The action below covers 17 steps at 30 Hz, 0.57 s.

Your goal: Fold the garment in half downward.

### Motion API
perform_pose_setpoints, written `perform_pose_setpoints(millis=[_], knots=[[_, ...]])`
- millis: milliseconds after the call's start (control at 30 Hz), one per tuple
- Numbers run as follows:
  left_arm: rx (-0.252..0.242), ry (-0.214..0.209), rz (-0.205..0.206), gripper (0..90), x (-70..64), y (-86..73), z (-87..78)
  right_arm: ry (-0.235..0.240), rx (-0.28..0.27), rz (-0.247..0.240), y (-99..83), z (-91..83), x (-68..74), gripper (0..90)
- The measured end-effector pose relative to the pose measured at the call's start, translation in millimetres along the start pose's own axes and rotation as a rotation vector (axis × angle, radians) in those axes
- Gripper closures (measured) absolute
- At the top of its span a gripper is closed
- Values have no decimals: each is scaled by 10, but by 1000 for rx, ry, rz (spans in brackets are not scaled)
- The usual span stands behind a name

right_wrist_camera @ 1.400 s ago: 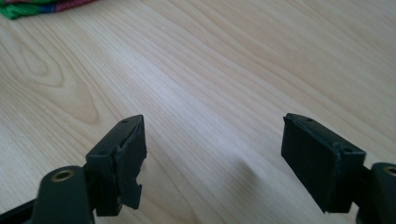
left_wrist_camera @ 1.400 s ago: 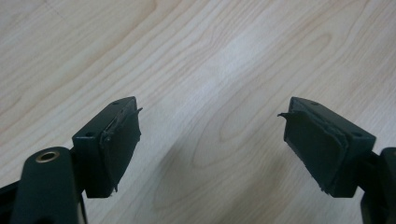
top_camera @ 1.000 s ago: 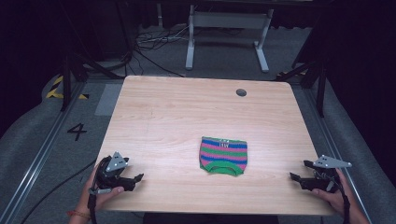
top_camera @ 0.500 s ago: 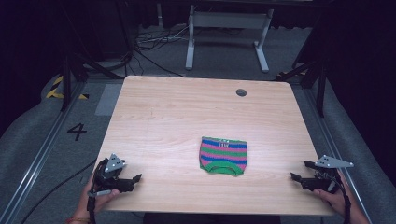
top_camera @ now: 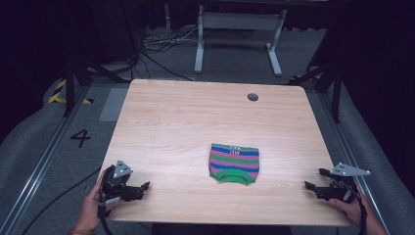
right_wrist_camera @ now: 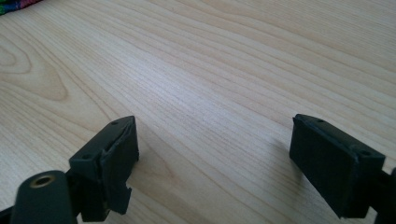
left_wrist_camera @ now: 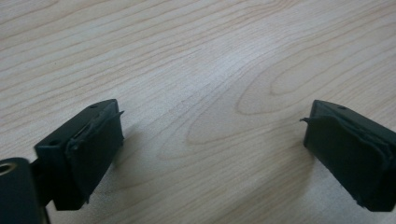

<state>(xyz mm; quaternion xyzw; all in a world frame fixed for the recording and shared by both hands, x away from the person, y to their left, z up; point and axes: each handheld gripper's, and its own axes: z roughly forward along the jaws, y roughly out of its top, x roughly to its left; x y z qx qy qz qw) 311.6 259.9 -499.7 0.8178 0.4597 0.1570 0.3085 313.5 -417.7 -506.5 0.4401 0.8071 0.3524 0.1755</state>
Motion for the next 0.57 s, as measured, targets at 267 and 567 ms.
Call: perform_pose_setpoints(millis=[267, 567], knots=[[10, 6, -3, 4, -3, 13, 12, 1, 0, -3, 2, 3, -6, 158], [12, 3, -4, 1, -1, 14, 13, 1, 0, -3, 3, 3, -6, 158]])
